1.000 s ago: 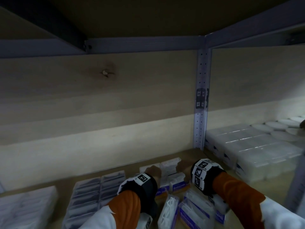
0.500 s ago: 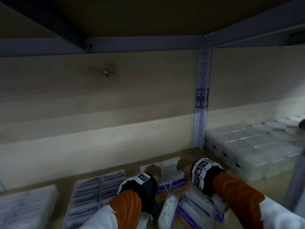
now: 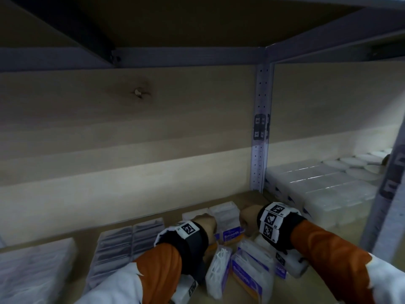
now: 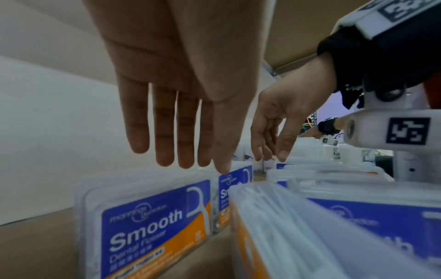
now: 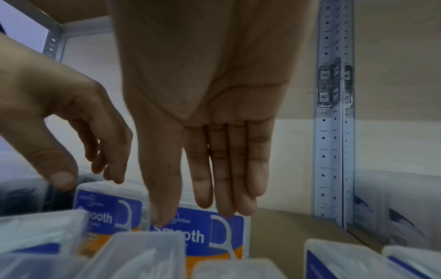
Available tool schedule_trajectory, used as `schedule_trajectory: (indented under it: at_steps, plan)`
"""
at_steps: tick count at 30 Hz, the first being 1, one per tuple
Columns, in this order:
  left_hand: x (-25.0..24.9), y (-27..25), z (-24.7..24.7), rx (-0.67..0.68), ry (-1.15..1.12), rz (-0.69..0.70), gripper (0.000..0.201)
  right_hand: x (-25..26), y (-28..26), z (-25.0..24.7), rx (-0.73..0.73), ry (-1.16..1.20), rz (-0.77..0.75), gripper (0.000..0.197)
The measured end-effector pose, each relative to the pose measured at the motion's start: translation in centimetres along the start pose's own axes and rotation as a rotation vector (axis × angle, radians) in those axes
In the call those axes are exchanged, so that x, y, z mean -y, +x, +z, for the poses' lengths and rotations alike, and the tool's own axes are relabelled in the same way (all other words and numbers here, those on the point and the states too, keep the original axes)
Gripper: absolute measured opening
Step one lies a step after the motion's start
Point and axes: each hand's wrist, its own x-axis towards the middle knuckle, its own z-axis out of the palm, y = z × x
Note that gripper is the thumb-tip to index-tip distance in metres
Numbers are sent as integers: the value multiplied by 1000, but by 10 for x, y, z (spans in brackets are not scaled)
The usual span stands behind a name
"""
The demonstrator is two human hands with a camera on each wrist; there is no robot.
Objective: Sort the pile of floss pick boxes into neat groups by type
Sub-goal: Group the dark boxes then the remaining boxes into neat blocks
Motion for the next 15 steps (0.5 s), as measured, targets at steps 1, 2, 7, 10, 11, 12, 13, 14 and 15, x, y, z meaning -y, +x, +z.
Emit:
schedule_trajectory:
  at_steps: [1,2,7,10,11,12,13,14,15]
  plan:
    - [-3,-3,1,0,47,18,39,0,0,0,60,-22,-6,43]
    - [-5,-5,3,13,51,18,39,1,-2,0,102,-35,-29,46]
    - [-13,-15,14,108,-124,84,42,-1,-5,12,138,-33,-63,58]
    - [-12,-16,22,106,-168,85,48,-2,-6,17,121,-17,-51,59]
    - [-13,-16,24,108,-148,79,50,-2,-6,18,128,-23,-42,57]
    - [-14,-16,25,107,-124,72,51,-3,-6,20,134,-16,-35,55]
    - [-14,-16,25,105,-106,69,52,-3,-7,20,138,-3,-30,52]
    - [-15,-16,24,102,-99,68,51,-3,-9,20,139,9,-30,44]
    - [-16,-17,23,102,-98,62,50,-3,-11,20,143,12,-35,34]
